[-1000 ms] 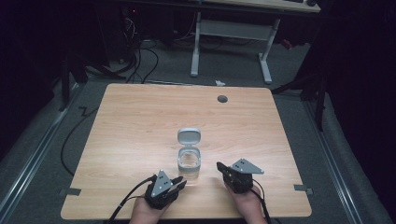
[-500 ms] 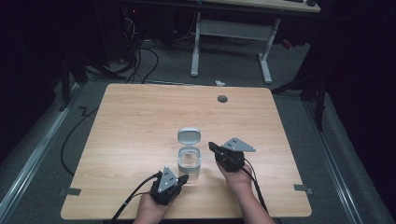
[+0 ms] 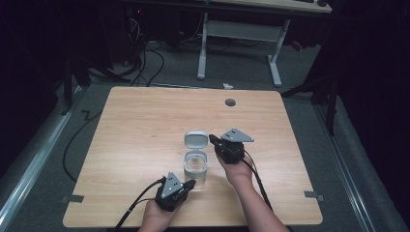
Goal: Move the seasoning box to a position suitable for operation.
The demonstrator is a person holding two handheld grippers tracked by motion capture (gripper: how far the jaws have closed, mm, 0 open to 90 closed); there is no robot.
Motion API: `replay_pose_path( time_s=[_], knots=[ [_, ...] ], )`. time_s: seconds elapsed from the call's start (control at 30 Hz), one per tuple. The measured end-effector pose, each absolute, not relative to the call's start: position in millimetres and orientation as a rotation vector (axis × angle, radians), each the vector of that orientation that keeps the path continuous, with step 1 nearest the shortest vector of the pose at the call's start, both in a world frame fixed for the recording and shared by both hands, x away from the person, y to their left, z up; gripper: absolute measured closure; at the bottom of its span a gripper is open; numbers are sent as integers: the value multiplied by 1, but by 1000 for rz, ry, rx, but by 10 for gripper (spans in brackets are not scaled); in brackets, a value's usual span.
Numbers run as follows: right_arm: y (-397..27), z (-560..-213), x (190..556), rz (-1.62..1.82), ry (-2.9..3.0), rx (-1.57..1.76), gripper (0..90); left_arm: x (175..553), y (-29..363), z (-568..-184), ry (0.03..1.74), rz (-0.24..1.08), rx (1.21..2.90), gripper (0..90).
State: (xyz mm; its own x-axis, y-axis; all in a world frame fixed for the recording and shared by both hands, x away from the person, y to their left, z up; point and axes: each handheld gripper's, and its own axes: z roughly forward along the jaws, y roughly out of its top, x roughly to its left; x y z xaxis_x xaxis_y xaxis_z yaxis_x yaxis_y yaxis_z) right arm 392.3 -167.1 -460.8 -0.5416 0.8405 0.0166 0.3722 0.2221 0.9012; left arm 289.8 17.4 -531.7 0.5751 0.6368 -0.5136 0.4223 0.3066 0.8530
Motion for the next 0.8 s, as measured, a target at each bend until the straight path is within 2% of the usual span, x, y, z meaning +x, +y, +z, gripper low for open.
replay_pose_path(
  time_s=[0.8],
  knots=[
    [-155,-446,393,1346,2026,1052,900,291,17,-532,1027,177,1319,879]
  ],
)
